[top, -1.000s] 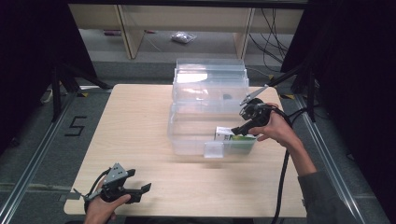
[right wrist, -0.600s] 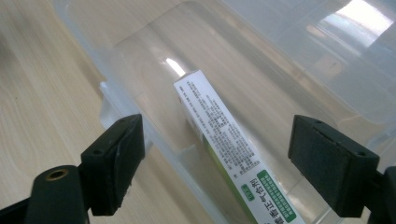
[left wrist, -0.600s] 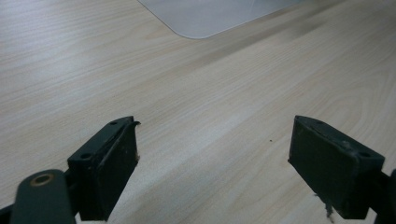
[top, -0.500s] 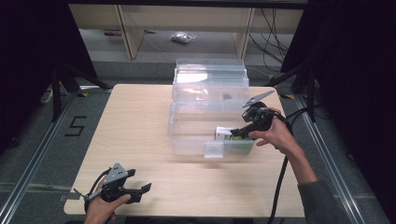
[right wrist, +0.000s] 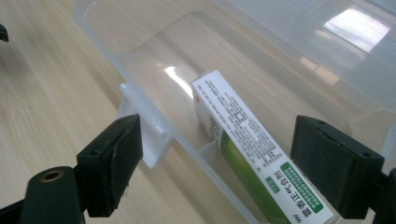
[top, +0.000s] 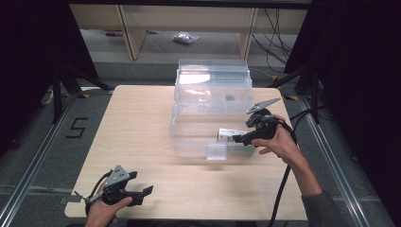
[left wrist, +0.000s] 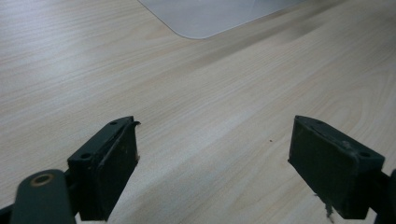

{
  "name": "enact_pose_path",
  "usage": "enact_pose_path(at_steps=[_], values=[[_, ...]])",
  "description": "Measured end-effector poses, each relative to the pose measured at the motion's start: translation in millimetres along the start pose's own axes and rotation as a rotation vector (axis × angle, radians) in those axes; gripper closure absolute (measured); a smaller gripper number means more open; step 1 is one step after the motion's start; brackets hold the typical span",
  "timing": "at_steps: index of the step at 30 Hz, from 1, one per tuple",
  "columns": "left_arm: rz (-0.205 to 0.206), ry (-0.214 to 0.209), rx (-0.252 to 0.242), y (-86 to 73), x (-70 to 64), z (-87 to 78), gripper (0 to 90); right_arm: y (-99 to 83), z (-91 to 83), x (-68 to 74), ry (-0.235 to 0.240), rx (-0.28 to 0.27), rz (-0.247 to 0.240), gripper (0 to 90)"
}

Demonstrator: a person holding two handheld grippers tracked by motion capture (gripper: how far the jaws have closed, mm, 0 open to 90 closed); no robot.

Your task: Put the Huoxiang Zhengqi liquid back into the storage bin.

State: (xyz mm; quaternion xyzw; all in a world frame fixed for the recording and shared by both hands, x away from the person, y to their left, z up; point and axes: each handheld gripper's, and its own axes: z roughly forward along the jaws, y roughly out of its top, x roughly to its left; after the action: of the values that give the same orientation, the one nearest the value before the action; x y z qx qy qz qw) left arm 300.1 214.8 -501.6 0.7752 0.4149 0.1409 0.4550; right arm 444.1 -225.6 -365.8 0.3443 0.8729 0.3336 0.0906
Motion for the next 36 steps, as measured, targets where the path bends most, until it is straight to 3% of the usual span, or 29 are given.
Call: enact_pose_path(at_steps=[2, 3, 5, 10, 11, 13, 14, 17, 20, 21, 24, 26, 28, 29, 31, 32, 33, 34, 36], values=[[0.0, 0.0, 0.0, 0.0, 0.0, 0.0, 14.9, -1.6, -0.1, 2.7, 0.001, -0.001, 0.005, 17.8], [0.0, 0.0, 0.0, 0.1, -0.1, 0.0, 14.9, -3.6, 2.2, 3.1, -0.006, -0.028, -0.02, 17.7], [0.001, 0.0, 0.001, 0.1, -0.1, -0.2, 14.9, -4.8, 0.6, 4.6, 0.002, -0.012, -0.027, 17.6], [0.0, 0.0, 0.0, 0.2, -0.2, -0.2, 14.9, -7.4, -1.1, 8.0, 0.007, -0.022, -0.022, 17.0], [0.0, 0.0, -0.001, 0.2, -0.3, -0.2, 14.8, -7.9, -1.7, 10.1, 0.01, -0.021, 0.001, 17.0], [0.0, 0.0, -0.001, 0.2, -0.2, -0.2, 14.8, -10.5, -0.6, 10.4, 0.001, -0.04, -0.019, 17.0], [0.0, 0.0, 0.0, 0.2, -0.1, -0.2, 14.8, -10.8, -2.2, 12.2, 0.007, -0.027, -0.002, 17.0], [0.001, 0.0, 0.0, 0.1, -0.1, -0.2, 14.9, -11.7, -2.9, 12.4, 0.007, -0.027, -0.018, 17.0], [0.001, 0.0, 0.0, 0.2, -0.2, -0.2, 14.8, -13.1, -3.3, 15.9, 0.006, -0.03, 0.001, 17.0], [0.001, 0.001, 0.0, 0.2, -0.1, -0.2, 14.8, -14.4, -1.4, 16.7, 0.004, -0.047, -0.01, 17.0], [0.001, 0.0, 0.0, 0.2, -0.2, -0.3, 14.9, -14.8, -2.8, 16.9, 0.015, -0.032, -0.022, 17.0], [0.001, 0.0, 0.0, 0.2, -0.2, -0.3, 14.9, -15.9, -1.7, 19.0, 0.006, -0.048, -0.008, 17.0], [0.001, 0.001, 0.0, 0.2, -0.1, -0.3, 14.8, -16.8, -3.2, 20.7, 0.019, -0.028, 0.007, 17.0], [0.001, 0.001, 0.0, 0.2, -0.1, -0.4, 14.9, -18.5, -1.2, 20.3, 0.015, -0.047, -0.013, 17.0], [0.0, 0.001, -0.001, 0.2, -0.1, -0.4, 14.8, -18.9, -3.0, 20.1, 0.015, -0.032, -0.023, 17.0], [0.001, 0.001, 0.0, 0.2, -0.1, -0.4, 14.8, -20.6, -0.8, 21.2, 0.003, -0.044, -0.022, 17.0], [0.001, 0.001, 0.0, 0.2, -0.1, -0.4, 14.9, -20.9, -2.9, 22.8, 0.017, -0.019, -0.003, 17.0], [0.001, 0.001, -0.001, 0.2, -0.2, -0.3, 14.9, -22.6, -0.7, 22.2, 0.013, -0.037, -0.023, 17.0], [0.0, 0.001, -0.001, 0.3, -0.3, -0.3, 14.8, -24.8, -0.5, 24.1, 0.008, -0.037, -0.016, 17.0]])
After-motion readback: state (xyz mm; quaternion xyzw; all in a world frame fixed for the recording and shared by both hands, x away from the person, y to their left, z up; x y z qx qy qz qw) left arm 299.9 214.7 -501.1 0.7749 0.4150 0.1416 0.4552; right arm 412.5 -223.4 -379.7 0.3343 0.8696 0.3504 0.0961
